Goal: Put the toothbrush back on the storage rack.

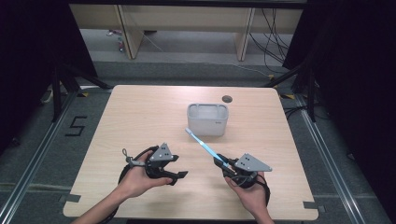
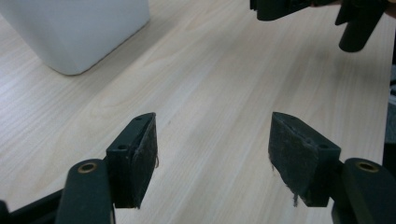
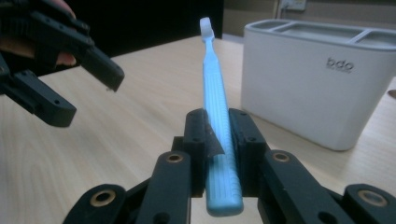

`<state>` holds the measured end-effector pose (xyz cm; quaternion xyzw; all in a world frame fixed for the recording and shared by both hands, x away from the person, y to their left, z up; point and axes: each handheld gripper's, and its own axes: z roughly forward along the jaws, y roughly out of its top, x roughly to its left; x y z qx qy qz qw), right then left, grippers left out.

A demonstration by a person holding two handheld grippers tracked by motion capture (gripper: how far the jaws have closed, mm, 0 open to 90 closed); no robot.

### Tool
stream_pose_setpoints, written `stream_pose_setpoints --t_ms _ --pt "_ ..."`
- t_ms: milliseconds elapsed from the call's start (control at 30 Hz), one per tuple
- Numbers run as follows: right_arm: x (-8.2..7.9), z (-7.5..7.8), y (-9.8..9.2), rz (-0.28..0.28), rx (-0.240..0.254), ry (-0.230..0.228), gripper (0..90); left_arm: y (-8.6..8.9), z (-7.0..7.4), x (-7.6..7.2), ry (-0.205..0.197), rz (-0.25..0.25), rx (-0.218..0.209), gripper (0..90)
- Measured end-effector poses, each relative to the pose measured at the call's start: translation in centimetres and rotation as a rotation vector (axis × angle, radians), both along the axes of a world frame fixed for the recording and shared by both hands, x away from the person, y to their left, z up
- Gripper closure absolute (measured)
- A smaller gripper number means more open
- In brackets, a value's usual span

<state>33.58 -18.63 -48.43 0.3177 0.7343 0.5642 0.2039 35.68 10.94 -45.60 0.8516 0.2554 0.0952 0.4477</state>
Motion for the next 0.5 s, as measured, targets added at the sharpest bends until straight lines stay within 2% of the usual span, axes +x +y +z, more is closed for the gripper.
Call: stream_pose_setpoints --t_ms 67,100,133,200,233,267,300,333,367,400,433,467,500 --pt "0.2 0.2 -0.3 -0.023 0.000 -0.051 78.9 -0.1 -0.1 0.3 0.008 0.014 -0.028 31.8" --pt "0.2 0.2 -0.3 -0.023 0.000 -0.051 78.9 -0.1 -0.1 0.3 0.008 0.014 -0.028 31.7" --pt "0.0 0.3 -0.2 -0.037 0.025 -0.023 78.8 -0.1 -0.1 0.5 0.011 0.021 -0.041 31.6" --pt "0.1 0.4 -0.2 -0.039 0.026 -0.035 78.8 -0.1 0.0 0.6 0.010 0.028 -0.063 31.7" --pt "0.3 0.4 -0.2 -0.027 0.039 -0.065 78.9 -0.1 0.0 0.8 0.015 0.023 -0.063 31.7" --pt "0.1 0.4 -0.2 -0.051 0.041 -0.047 78.9 -0.1 0.0 0.8 0.013 0.031 -0.069 31.6" --pt "0.0 0.5 -0.2 -0.060 0.037 -0.061 78.9 -0.2 0.1 1.0 0.023 0.031 -0.078 31.6" --pt "0.0 0.5 -0.1 -0.059 0.047 -0.051 78.8 -0.2 0.0 1.1 0.026 0.024 -0.097 31.6" --pt "0.1 0.4 0.0 -0.057 0.066 -0.061 78.8 -0.2 0.0 1.1 0.026 0.024 -0.097 31.6" --pt "0.1 0.4 0.0 -0.065 0.063 -0.069 78.8 -0.4 0.2 1.4 0.030 0.031 -0.120 31.6" --pt "0.1 0.4 0.0 -0.065 0.063 -0.069 78.8 -0.4 0.2 1.4 0.030 0.031 -0.120 31.7" --pt "0.2 0.4 0.0 -0.069 0.053 -0.093 78.8 -0.5 0.3 1.6 0.036 0.036 -0.130 31.7" --pt "0.0 0.4 0.2 -0.084 0.056 -0.064 78.8 -0.6 0.5 1.9 0.042 0.034 -0.156 31.7"
